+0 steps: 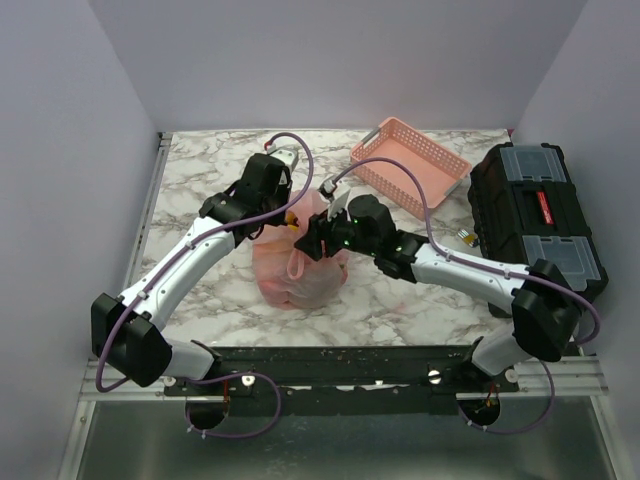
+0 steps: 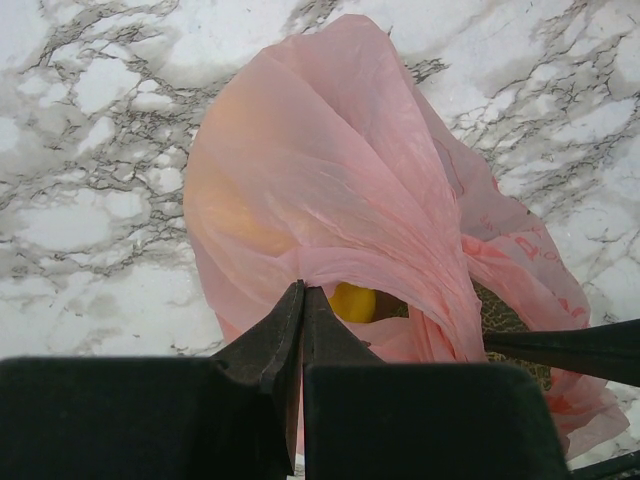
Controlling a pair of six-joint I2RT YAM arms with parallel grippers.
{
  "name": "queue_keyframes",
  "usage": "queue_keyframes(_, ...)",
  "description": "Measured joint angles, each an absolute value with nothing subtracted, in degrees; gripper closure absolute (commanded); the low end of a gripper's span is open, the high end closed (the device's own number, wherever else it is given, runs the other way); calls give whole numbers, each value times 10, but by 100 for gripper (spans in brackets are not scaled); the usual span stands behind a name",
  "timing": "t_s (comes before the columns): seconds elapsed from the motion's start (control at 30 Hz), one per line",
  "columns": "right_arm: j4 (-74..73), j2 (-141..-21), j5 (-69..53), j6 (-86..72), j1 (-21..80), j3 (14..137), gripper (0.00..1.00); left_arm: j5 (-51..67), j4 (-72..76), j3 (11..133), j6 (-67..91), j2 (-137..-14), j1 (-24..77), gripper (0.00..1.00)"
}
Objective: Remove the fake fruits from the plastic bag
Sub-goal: Untie the plastic bag at the center of the board.
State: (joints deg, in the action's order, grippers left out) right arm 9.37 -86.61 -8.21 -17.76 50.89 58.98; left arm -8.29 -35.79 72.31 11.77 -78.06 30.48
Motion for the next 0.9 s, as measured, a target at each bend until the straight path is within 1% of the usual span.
queue_keyframes(0.13, 89, -871, -78, -169, 510, 590, 61, -83, -357, 723, 118, -781, 305, 100)
queue_keyframes(0.3, 86, -868, -68, -164, 510, 589, 75, -86, -357, 723, 118, -781, 305, 100)
queue_keyframes(0.43, 85, -846, -60, -164, 511, 573, 90, -110, -357, 722, 123, -780, 305, 100)
queue_keyframes(0.5, 85, -831, -55, -164, 510, 561, 94, -126, -356, 721, 129, -779, 305, 100)
queue_keyframes(0.77, 85, -761, -50, -177, 511, 496, 96, -172, -353, 714, 147, -768, 300, 100)
queue_keyframes(0.9, 84, -730, -47, -185, 510, 466, 98, -176, -353, 714, 157, -768, 292, 100)
